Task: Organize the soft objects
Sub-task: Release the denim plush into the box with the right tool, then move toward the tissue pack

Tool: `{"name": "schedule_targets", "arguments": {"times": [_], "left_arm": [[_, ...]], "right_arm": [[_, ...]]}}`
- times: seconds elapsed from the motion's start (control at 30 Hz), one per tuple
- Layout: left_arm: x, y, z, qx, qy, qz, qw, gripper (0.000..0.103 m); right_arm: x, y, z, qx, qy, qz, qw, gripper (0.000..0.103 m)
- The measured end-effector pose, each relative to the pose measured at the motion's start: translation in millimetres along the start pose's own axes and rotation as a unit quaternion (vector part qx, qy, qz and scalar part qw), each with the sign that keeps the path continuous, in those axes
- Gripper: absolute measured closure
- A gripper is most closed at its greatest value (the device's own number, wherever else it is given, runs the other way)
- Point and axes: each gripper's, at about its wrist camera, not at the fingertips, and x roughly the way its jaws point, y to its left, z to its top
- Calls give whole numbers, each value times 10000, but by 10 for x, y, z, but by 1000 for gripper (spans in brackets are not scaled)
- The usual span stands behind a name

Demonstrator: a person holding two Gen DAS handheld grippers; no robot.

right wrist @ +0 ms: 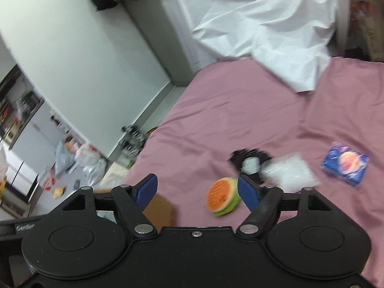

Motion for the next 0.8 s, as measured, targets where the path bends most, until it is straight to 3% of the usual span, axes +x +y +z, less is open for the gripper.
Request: {"name": "schedule_targets", "arguments": {"times": [0.47, 0.67, 0.8], "left_arm": [[116, -924, -120, 639, -6, -286, 9975, 12], [193, -1281, -139, 751, -94, -287, 9967, 12], [278, -1479, -159, 814, -69, -334, 9961, 12]], "right_arm": [[-284, -861, 220, 767, -292, -483, 9955, 21], [-337, -1297, 258, 1531, -419, -354, 9867, 17], [-342, -1476, 256, 1706, -415, -353, 9838, 17]]}}
